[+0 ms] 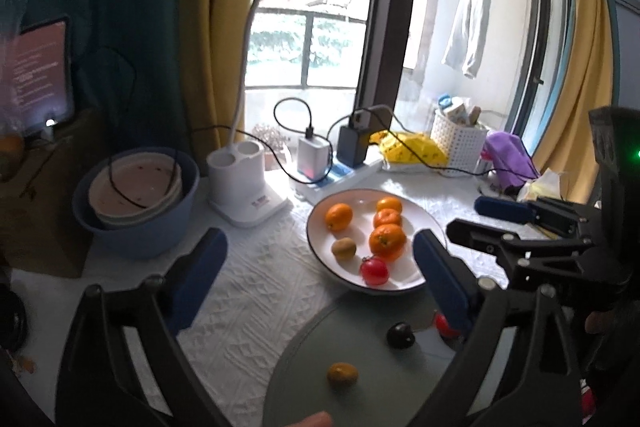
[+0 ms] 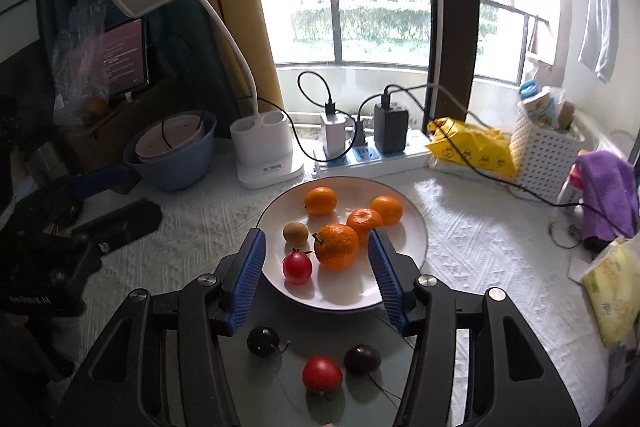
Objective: Organize fruits
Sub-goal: 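Withdraw both open grippers from the plate back over the mat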
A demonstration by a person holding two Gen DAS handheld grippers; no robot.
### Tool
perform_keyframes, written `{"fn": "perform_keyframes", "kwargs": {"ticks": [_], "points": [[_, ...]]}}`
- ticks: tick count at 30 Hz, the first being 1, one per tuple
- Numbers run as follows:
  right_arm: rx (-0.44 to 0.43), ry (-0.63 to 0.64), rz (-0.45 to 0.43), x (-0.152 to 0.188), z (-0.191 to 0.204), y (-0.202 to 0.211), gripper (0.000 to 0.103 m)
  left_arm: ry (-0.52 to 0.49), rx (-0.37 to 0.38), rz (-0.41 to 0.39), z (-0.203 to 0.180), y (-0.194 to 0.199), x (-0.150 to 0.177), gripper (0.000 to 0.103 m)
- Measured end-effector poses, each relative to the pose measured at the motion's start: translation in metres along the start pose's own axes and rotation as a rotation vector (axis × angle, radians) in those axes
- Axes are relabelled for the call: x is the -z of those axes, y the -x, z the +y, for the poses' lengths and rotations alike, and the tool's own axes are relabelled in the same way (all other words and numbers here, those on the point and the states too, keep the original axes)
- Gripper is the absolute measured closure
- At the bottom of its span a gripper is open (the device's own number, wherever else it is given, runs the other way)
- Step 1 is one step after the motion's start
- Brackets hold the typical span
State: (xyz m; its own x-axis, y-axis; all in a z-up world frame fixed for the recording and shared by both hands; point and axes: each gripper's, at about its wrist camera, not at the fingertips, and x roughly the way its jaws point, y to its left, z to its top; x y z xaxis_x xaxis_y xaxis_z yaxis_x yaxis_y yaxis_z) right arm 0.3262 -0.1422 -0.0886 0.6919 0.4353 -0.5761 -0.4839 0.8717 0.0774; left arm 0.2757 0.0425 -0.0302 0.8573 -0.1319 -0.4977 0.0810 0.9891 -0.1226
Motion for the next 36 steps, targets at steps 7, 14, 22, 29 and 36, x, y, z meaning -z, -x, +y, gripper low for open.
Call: {"fn": "perform_keyframes", "kwargs": {"ticks": [7, 14, 22, 29, 36], "points": [[0.009, -0.009, -0.042, 0.006, -0.005, 0.032, 0.027, 0.005, -0.005, -0.036, -0.009, 0.031, 0.008, 0.008], [0.035, -0.033, -0.051, 0.024, -0.019, 0.054, 0.027, 0.019, -0.007, 0.000, -0.018, 0.041, 0.027, 0.008], [0.020, -0.067, -0.028, 0.054, -0.041, 0.061, 0.027, 0.003, -0.061, 0.068, -0.031, 0.044, 0.057, 0.009], [-0.013, -0.062, 0.028, 0.079, -0.056, 0.051, 0.028, 0.024, -0.080, 0.159, -0.031, 0.028, 0.082, 0.015], [-0.033, -0.044, 0.076, 0.089, -0.057, 0.032, 0.038, 0.026, -0.090, 0.219, -0.031, 0.006, 0.092, 0.019]]}}
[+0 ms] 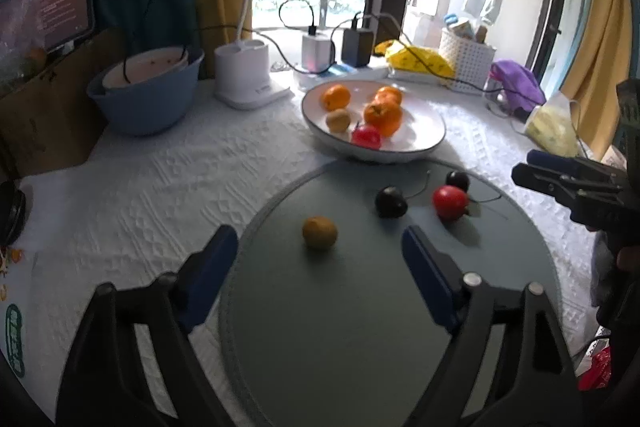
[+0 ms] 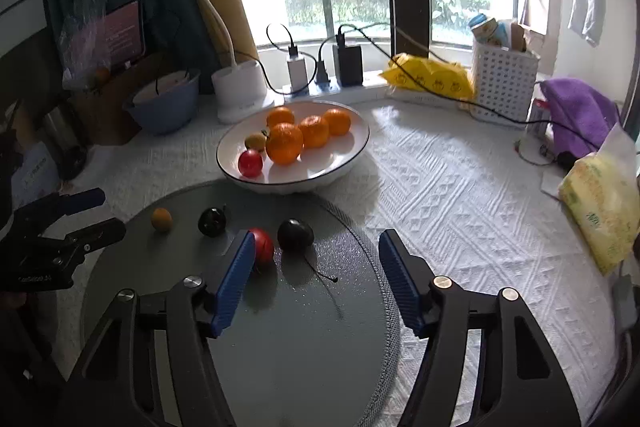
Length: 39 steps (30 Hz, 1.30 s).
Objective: Organize fruits
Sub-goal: 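Withdraw both open grippers from the plate back over the mat, then close the left gripper on the small orange fruit on the mat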
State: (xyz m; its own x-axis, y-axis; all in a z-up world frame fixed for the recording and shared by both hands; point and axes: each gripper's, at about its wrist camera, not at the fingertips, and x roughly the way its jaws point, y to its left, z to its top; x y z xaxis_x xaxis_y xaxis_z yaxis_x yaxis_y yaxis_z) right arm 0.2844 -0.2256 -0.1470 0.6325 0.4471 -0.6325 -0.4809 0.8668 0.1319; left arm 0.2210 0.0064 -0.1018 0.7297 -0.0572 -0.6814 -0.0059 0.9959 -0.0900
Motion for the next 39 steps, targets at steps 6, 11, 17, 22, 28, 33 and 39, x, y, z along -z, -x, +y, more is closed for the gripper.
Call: {"fn": "perform_keyframes", "kwargs": {"ticks": [6, 11, 17, 22, 28, 33, 39], "points": [[-0.022, -0.006, 0.033, 0.003, -0.006, -0.016, 0.045, 0.006, -0.003, 0.038, 0.003, -0.019, -0.003, 0.026], [-0.037, -0.006, 0.056, 0.002, -0.008, -0.029, 0.046, 0.003, -0.010, 0.087, 0.004, -0.039, -0.004, 0.043], [-0.051, 0.000, 0.080, -0.001, -0.008, -0.043, 0.050, -0.003, -0.015, 0.125, 0.006, -0.054, -0.008, 0.057], [-0.058, 0.014, 0.098, -0.001, -0.005, -0.051, 0.051, -0.004, 0.003, 0.130, 0.007, -0.058, -0.009, 0.065], [-0.061, 0.024, 0.107, -0.003, -0.002, -0.057, 0.051, -0.006, 0.022, 0.124, 0.009, -0.059, -0.011, 0.076], [-0.064, 0.034, 0.117, -0.006, 0.001, -0.063, 0.051, -0.008, 0.043, 0.116, 0.010, -0.055, -0.010, 0.076], [-0.082, 0.039, 0.140, -0.009, 0.004, -0.076, 0.052, 0.011, 0.061, 0.098, 0.018, -0.046, -0.012, 0.076]]}}
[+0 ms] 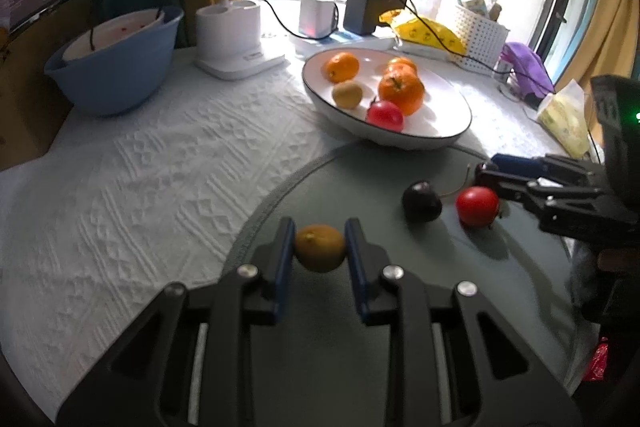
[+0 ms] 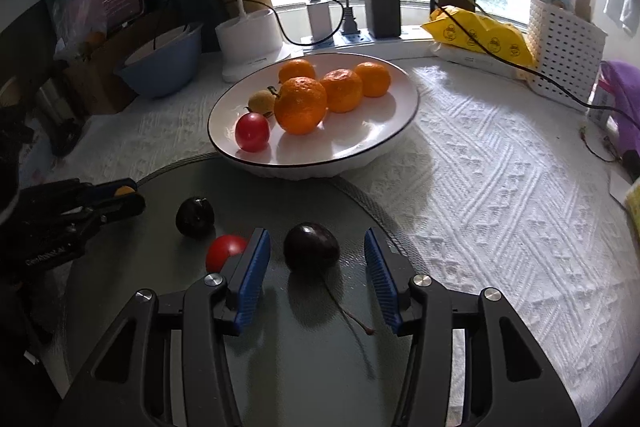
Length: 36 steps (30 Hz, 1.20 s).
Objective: Organize fruits
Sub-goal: 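Close the left gripper on the small orange fruit on the mat, then close the right gripper on the dark plum while the left gripper lifts its fruit, then carry the small orange fruit and dark plum over the white plate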
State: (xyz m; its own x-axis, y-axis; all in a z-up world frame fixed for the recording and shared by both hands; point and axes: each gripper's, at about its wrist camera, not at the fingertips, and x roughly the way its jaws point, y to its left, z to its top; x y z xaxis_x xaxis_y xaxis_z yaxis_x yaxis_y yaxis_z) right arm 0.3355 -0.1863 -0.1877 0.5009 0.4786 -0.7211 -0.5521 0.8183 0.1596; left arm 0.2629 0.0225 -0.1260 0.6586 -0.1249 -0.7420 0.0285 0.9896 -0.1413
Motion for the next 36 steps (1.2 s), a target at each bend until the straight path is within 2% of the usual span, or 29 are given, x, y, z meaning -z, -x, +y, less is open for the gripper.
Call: {"fn": "perform_keyframes", "kwargs": {"ticks": [4, 16, 36], "points": [[0.018, 0.023, 0.007, -0.001, 0.006, -0.004, 0.072, 0.010, 0.009, -0.014, 0.003, 0.007, 0.001, 0.076], [0.059, 0.045, -0.016, 0.002, 0.016, 0.010, 0.072, 0.014, 0.032, -0.044, 0.002, 0.025, 0.008, 0.076], [0.073, 0.075, -0.106, 0.012, 0.037, 0.075, 0.072, -0.032, 0.067, -0.124, -0.028, 0.073, 0.015, 0.076]]}}
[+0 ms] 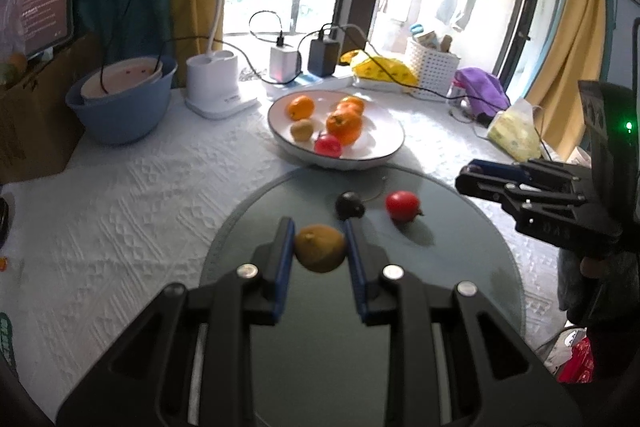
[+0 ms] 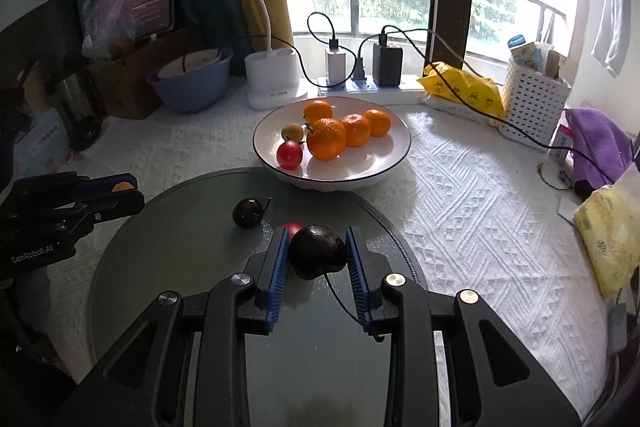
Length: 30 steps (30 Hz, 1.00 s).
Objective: Organize fruits
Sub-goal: 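Carry the small orange fruit and dark plum over the white plate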
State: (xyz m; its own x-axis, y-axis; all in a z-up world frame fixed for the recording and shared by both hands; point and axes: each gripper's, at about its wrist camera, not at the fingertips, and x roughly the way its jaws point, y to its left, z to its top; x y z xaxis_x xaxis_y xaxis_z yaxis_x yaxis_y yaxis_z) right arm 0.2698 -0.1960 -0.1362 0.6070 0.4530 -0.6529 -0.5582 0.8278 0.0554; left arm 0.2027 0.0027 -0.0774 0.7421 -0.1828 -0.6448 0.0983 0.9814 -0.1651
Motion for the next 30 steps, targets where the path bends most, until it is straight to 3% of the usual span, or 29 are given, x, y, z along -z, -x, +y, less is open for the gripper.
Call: {"fn": "perform_keyframes", "kwargs": {"ticks": [16, 30], "points": [[0.013, 0.015, -0.105, -0.007, -0.007, 0.051, 0.072, -0.072, 0.011, -0.055, -0.042, 0.023, -0.017, 0.076], [0.012, 0.029, -0.162, -0.037, -0.031, 0.054, 0.072, -0.112, 0.031, -0.086, -0.062, 0.007, -0.053, 0.076]]}}
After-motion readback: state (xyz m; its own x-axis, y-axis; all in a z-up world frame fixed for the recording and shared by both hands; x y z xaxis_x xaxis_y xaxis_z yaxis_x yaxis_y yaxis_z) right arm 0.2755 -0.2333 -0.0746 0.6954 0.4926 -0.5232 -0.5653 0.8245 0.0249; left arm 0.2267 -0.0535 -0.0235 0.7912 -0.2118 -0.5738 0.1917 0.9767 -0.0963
